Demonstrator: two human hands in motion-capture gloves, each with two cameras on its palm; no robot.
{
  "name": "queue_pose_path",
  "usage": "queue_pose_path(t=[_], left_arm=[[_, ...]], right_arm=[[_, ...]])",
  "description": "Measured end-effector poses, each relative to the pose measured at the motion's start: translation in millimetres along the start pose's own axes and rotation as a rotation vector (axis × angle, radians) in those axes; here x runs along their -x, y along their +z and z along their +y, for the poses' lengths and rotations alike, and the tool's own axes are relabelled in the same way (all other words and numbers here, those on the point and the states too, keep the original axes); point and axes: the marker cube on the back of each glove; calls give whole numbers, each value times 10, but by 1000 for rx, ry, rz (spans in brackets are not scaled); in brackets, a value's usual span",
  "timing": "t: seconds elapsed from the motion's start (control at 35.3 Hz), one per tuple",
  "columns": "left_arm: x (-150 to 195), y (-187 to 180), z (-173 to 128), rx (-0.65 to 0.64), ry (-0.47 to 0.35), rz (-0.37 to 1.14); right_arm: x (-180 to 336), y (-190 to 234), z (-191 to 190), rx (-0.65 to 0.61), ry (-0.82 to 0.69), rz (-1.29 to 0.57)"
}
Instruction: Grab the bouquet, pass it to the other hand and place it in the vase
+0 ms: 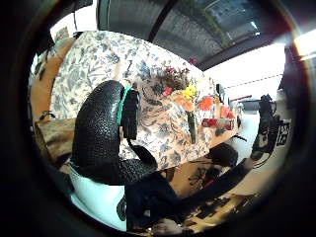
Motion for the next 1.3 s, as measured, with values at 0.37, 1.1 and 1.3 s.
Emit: queue_pose_path(t=[0.37, 1.1, 1.3], left_arm=[[-17, 3, 21, 14, 66, 17], [-96, 25, 9, -6, 132, 97], [-148, 25, 166, 19, 98, 52]], right_arm=[[189, -303, 377, -5, -23, 41], [-800, 1205, 1315, 98, 381, -74], [-936, 2110, 1263, 222, 382, -108]])
